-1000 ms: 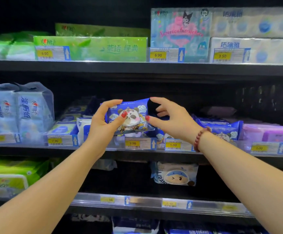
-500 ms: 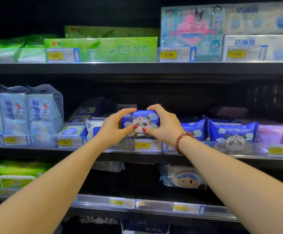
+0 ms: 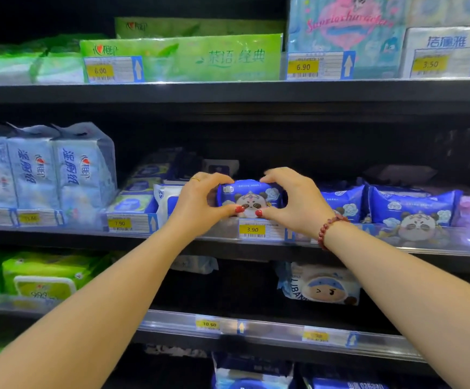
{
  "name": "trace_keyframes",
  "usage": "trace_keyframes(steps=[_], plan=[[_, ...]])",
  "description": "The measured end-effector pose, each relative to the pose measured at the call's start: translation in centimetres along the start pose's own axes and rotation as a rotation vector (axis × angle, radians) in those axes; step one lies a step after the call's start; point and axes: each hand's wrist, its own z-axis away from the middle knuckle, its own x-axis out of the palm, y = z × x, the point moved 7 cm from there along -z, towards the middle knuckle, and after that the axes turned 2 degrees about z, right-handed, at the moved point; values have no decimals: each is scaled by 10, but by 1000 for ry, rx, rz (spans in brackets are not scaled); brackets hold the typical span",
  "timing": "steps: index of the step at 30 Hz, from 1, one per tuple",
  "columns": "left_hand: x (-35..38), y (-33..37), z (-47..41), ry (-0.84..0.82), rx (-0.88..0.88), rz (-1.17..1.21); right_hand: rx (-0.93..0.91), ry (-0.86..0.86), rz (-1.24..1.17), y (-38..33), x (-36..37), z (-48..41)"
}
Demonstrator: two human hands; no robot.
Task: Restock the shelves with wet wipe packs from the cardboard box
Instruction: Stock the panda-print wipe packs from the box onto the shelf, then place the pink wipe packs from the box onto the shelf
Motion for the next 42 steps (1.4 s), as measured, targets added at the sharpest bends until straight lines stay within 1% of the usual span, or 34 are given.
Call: trace_keyframes(steps=[3,6,12,17,20,24,26,29,31,36,42], plan=[[-2,1,8,14,65,-7,-7,-58,62,2,2,4],[-1,6,12,23,125,-69,-6,-81,99,4,3,7],[3,7,14,-19,90,-110,-15,-123,135,-1,2,11],[5,21,20,-112,95,-269,-28,-143,209,-9,2,18],[-4,34,27,-112,109,-330,-39,-93,256,-13,-5,26],[-17,56,56,-90,234,-389,-92,78,215,-25,-21,60],[-16,62,81,-89,277,-406,-105,102,180,-30,-20,87],[-4,65,126,-104,314,-405,-96,87,172,-35,-11,135],[12,60,160,-149,294,-394,-79,54,144,-37,3,172],[55,43,253,-294,222,-385,-1,-107,81,-36,57,268],[94,6,345,-481,24,-405,87,-327,71,-31,118,360]])
